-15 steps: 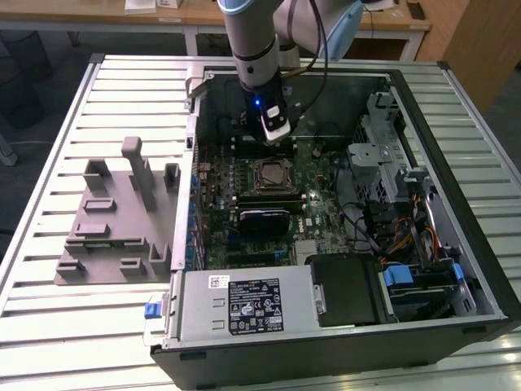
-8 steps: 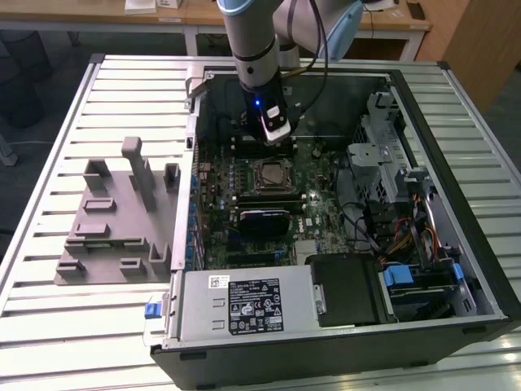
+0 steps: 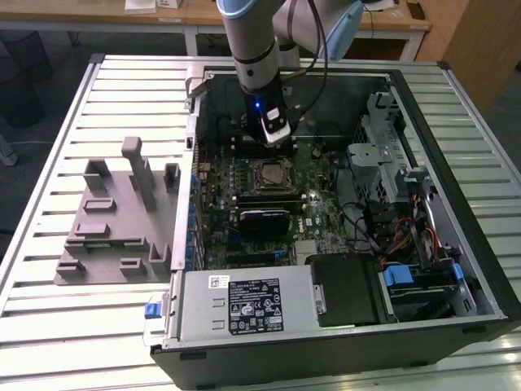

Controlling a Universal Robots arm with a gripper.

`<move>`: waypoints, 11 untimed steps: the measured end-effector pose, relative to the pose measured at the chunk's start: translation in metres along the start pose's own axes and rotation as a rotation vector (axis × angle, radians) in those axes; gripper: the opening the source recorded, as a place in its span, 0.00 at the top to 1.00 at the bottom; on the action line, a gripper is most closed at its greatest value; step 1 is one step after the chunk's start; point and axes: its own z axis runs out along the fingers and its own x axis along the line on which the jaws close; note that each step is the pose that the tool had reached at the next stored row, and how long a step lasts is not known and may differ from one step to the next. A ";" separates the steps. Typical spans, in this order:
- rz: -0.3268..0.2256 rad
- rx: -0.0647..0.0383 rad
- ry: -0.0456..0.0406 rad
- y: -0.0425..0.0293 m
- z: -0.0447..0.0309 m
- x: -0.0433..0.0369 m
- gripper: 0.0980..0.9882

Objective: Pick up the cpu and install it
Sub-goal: 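Install the first cpu locking lever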

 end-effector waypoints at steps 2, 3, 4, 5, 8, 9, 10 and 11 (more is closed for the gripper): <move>0.000 0.001 -0.0004 -0.0003 0.0006 0.0001 0.99; -0.001 0.002 -0.0007 -0.0004 0.0010 0.0002 0.99; -0.001 0.003 -0.0010 -0.0005 0.0013 0.0002 0.99; -0.001 0.004 -0.0012 -0.0006 0.0015 0.0003 0.99; -0.002 0.006 -0.0016 -0.0011 0.0028 0.0006 0.99; -0.002 0.006 -0.0017 -0.0013 0.0033 0.0007 0.99; -0.002 0.006 -0.0016 -0.0015 0.0036 0.0006 0.99; -0.002 0.006 -0.0015 -0.0016 0.0037 0.0005 0.99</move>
